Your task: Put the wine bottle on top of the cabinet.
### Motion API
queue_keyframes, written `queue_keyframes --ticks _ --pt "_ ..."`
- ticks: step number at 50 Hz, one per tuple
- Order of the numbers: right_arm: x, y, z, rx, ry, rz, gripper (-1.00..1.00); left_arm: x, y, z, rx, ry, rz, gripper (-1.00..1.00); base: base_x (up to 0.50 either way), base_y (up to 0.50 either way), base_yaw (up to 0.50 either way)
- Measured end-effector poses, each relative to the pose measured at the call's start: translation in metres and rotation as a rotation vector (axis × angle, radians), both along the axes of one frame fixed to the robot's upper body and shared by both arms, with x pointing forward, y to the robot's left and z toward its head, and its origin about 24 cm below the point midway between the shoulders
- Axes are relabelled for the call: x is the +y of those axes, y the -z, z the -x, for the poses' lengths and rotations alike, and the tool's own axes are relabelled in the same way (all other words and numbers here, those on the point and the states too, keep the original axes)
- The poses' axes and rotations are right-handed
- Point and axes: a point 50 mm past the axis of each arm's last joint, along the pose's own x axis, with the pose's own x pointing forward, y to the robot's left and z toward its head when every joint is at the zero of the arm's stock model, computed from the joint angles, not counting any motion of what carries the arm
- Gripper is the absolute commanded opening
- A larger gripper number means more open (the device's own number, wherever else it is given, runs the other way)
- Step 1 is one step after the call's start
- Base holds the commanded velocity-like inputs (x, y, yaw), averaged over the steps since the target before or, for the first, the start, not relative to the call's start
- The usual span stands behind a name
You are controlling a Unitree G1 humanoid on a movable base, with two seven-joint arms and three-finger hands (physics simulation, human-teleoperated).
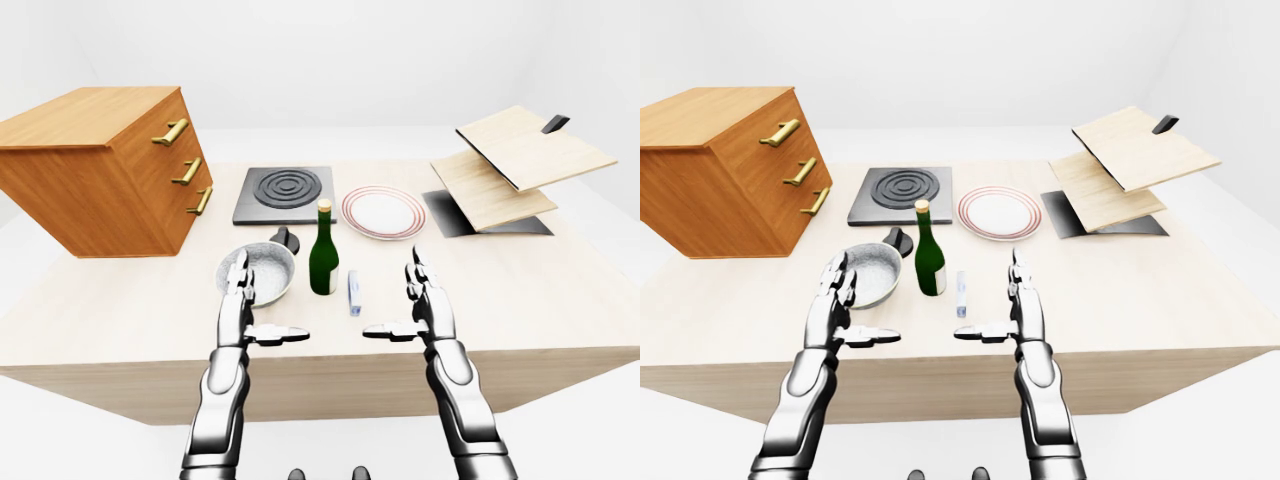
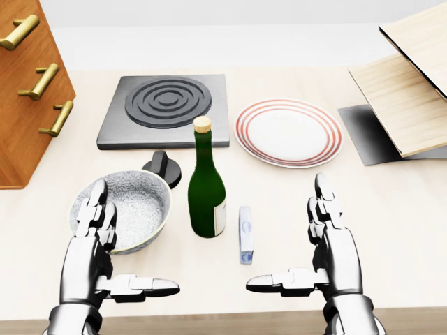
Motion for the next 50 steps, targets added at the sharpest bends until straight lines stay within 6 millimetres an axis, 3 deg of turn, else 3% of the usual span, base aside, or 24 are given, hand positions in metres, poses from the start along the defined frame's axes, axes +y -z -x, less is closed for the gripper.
queue_keyframes --ticks 27,50 --pt "-0.0079 -0.0007 0.0004 -0.011 0.011 -0.005 1.00 0.0069 0.0006 0.0018 -0.006 -0.016 -0.012 1.00 0.00 0.00 0.00" --pt "-0.0095 -0.0009 0.0001 -0.011 0.019 0.000 1.00 0.0079 0.0007 0.0014 -0.008 -0.022 -0.007 1.00 0.00 0.42 0.00"
